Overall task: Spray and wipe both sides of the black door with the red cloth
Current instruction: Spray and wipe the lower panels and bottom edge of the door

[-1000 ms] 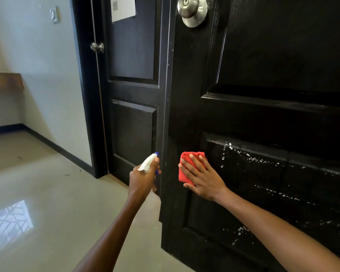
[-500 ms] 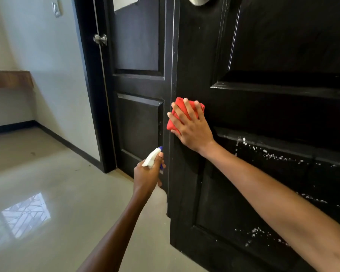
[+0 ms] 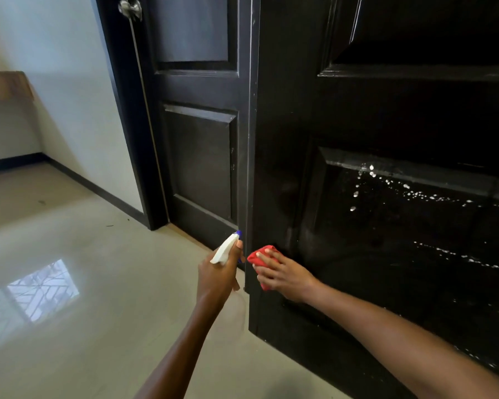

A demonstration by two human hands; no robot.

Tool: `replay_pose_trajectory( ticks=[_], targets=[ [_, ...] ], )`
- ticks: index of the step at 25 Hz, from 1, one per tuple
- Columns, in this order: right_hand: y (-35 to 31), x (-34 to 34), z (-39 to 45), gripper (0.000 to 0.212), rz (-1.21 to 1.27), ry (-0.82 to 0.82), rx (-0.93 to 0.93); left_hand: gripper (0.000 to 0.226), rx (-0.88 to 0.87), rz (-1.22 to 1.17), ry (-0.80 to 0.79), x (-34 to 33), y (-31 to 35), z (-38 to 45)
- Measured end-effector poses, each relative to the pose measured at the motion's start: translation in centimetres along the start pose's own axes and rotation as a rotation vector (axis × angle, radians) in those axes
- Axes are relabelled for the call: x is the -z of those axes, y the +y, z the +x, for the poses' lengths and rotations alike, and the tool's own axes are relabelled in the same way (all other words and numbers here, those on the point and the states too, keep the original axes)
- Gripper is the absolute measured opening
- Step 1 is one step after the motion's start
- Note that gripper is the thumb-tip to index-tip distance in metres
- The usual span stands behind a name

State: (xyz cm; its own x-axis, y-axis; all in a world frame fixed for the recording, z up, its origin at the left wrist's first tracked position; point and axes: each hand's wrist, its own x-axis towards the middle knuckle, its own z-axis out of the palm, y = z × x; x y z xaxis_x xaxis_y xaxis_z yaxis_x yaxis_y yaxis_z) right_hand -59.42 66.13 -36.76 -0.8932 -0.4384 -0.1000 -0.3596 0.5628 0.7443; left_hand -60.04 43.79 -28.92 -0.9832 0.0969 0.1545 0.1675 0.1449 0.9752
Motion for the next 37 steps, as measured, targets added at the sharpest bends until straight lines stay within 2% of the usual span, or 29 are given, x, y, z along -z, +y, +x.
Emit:
replay_pose_trajectory(
  ticks=[3,7,9,11,16,26,30,34,37],
  targets=[
    [3.9,2.7,-1.1,0.067,0.029,0.183,-0.161,0.046,0.011,-0.028,-0.016,0.1,0.5,-0.2],
    [12.9,9.9,-4.0,0.063,0.018,0.529,-0.547,0.057,0.003,-0.057,-0.056,-0.5,0.9,-0.5],
    [14.8,11.8,-4.8,0.063,-0.009,0.584,-0.683,0.056,0.037,-0.069,-0.064,-0.9,0.8,-0.8],
    [14.2,11.8,-4.9,0.064,-0.007,0.604,-0.722,0.052,0.054,-0.070,-0.070,-0.9,0.9,-1.0],
    [12.1,9.6,-4.2,0.063,0.005,0.630,-0.690,0.047,0.058,-0.049,-0.082,-1.0,-0.2,-0.6],
    [1.8,0.0,-1.8,0.067,0.063,0.377,-0.239,0.034,0.134,0.019,-0.062,-1.9,-6.6,-3.0],
    [1.9,-0.8,-1.8,0.070,0.049,0.422,-0.235,0.044,0.195,0.038,-0.077,-2.1,-9.4,-3.5],
    [1.1,-1.6,-1.5,0.069,0.034,0.450,-0.265,0.055,0.268,0.156,-0.152,-1.9,-12.9,-4.2],
    [0.6,-2.1,-1.3,0.068,0.035,0.450,-0.269,0.052,0.337,0.202,-0.228,-1.4,-14.6,-4.2]
  ],
)
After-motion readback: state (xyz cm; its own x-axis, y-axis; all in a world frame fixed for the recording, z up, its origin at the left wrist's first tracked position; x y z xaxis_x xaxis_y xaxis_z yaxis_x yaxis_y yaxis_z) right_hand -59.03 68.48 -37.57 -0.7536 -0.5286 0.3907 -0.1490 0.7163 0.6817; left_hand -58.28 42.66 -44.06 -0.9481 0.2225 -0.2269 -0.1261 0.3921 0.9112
